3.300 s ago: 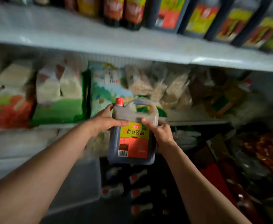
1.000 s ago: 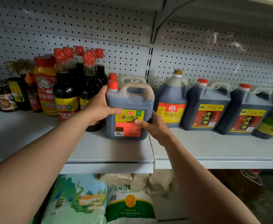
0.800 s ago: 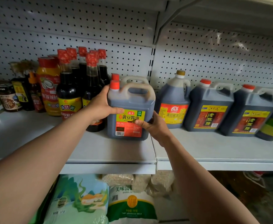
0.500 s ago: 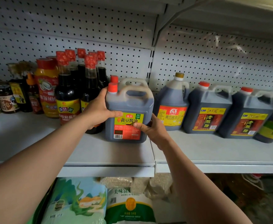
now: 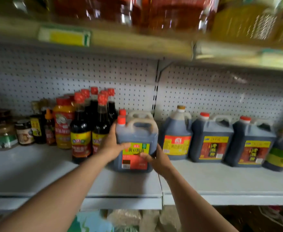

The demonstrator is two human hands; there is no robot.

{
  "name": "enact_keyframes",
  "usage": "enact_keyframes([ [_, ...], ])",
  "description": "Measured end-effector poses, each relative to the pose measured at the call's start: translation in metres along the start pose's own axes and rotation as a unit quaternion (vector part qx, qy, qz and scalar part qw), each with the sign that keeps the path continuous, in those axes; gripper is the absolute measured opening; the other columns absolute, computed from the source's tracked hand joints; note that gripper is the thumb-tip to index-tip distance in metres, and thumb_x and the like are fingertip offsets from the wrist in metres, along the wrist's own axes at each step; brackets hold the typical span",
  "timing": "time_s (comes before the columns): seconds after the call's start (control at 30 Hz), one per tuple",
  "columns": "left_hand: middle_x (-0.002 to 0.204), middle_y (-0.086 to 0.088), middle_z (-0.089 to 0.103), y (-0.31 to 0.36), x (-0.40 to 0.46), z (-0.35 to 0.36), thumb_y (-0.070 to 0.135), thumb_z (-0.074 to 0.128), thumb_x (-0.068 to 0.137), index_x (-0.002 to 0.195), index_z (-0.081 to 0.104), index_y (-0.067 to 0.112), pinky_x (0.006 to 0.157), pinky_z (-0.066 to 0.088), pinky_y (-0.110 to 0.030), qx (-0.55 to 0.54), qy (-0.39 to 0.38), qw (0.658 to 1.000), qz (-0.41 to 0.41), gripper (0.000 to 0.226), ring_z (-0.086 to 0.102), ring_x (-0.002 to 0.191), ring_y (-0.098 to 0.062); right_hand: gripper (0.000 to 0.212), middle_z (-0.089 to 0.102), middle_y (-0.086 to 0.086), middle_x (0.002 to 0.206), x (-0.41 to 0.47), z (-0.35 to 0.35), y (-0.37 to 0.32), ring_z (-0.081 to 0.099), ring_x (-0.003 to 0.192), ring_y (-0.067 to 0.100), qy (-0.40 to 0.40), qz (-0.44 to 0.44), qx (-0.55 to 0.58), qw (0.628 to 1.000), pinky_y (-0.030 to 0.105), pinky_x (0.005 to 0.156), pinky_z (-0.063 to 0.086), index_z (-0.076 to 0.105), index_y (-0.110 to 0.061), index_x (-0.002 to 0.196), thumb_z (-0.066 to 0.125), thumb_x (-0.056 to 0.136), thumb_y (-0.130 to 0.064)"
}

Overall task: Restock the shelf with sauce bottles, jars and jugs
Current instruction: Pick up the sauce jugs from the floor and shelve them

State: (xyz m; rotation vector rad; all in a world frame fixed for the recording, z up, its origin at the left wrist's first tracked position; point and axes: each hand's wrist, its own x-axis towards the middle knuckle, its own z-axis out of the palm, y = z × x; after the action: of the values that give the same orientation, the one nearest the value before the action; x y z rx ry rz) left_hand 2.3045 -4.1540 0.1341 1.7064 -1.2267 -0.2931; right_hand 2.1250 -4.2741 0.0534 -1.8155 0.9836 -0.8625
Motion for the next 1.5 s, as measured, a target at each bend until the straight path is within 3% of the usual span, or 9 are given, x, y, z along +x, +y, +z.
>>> enact_keyframes([
  [0.07,0.13,0.002,0.057,0.002,-0.015,0.005,0.018,0.082,0.077,0.149,0.034,0.017,0.085,0.041,-0.023,0.042,0.044,0.998,-0.023,0.086,0.057,0.115,-0.017,0.089,0.074,-0.006,0.11,-0.008,0.001,-0.009,0.069,0.106,0.019,0.005,0.027,-0.053,0.998,0.042,0.091,0.056,0.06,-0.025,0.123,0.075,0.055,-0.081],
  [0.17,0.126,-0.008,0.065,0.0,-0.037,-0.005,0.027,0.082,0.077,0.139,0.044,0.016,0.086,0.047,-0.03,0.029,0.073,0.994,-0.082,0.074,0.063,0.114,-0.026,0.06,0.072,0.001,0.11,-0.039,-0.002,-0.033,0.067,0.106,0.027,0.025,0.047,-0.117,0.992,0.029,0.08,0.046,0.061,-0.018,0.119,0.077,0.077,-0.057],
  [0.3,0.124,-0.007,0.065,-0.015,-0.079,-0.037,0.047,0.086,0.061,0.135,0.047,0.021,0.093,0.05,-0.039,0.045,0.068,0.985,-0.149,0.088,0.063,0.111,-0.028,0.05,0.068,0.008,0.118,-0.078,-0.009,-0.047,0.063,0.11,0.033,0.056,0.021,-0.164,0.985,0.033,0.078,0.043,0.056,-0.013,0.122,0.075,0.086,-0.041],
  [0.43,0.134,-0.009,0.058,-0.02,-0.129,-0.068,0.04,0.085,0.072,0.139,0.046,0.022,0.097,0.048,-0.038,0.07,0.062,0.977,-0.194,0.08,0.057,0.12,-0.031,0.068,0.063,0.011,0.133,-0.118,-0.004,-0.064,0.059,0.122,0.032,0.024,0.0,-0.19,0.982,0.034,0.087,0.045,0.049,-0.012,0.139,0.079,0.084,-0.039],
  [0.57,0.132,-0.012,0.053,-0.029,-0.17,-0.083,0.035,0.083,0.075,0.138,0.044,0.027,0.091,0.049,-0.035,0.115,0.028,0.975,-0.189,0.074,0.057,0.115,-0.028,0.083,0.056,0.009,0.143,-0.156,0.01,-0.076,0.053,0.13,0.029,-0.028,-0.029,-0.255,0.966,0.034,0.097,0.044,0.042,-0.02,0.148,0.081,0.08,-0.046],
  [0.77,0.126,-0.011,0.045,-0.05,-0.223,-0.088,0.03,0.082,0.077,0.134,0.047,0.031,0.083,0.049,-0.03,0.149,-0.023,0.976,-0.16,0.066,0.057,0.105,-0.026,0.083,0.052,0.011,0.139,-0.21,0.035,-0.082,0.052,0.126,0.029,-0.084,-0.032,-0.363,0.927,0.033,0.095,0.044,0.039,-0.029,0.149,0.081,0.079,-0.045],
  [1.03,0.13,-0.008,0.049,-0.095,-0.276,-0.117,0.035,0.084,0.071,0.135,0.046,0.033,0.087,0.049,-0.03,0.182,-0.094,0.97,-0.128,0.075,0.055,0.112,-0.026,0.084,0.052,0.008,0.138,-0.28,0.092,-0.087,0.05,0.128,0.029,-0.075,0.018,-0.385,0.92,0.034,0.098,0.045,0.042,-0.028,0.147,0.083,0.076,-0.046],
  [1.37,0.132,-0.01,0.044,-0.187,-0.36,-0.138,0.035,0.082,0.074,0.138,0.044,0.036,0.09,0.051,-0.036,0.188,-0.176,0.947,-0.191,0.074,0.057,0.11,-0.031,0.087,0.046,0.007,0.151,-0.367,0.181,-0.057,0.048,0.133,0.028,-0.137,0.081,-0.4,0.902,0.034,0.101,0.043,0.038,-0.029,0.152,0.083,0.078,-0.042],
  [1.5,0.125,-0.009,0.054,-0.218,-0.392,-0.132,0.038,0.084,0.07,0.137,0.046,0.034,0.083,0.052,-0.032,0.182,-0.188,0.944,-0.2,0.077,0.059,0.107,-0.028,0.087,0.045,0.007,0.151,-0.392,0.199,-0.034,0.045,0.135,0.027,-0.169,0.102,-0.396,0.897,0.034,0.102,0.041,0.04,-0.028,0.151,0.084,0.078,-0.043],
])
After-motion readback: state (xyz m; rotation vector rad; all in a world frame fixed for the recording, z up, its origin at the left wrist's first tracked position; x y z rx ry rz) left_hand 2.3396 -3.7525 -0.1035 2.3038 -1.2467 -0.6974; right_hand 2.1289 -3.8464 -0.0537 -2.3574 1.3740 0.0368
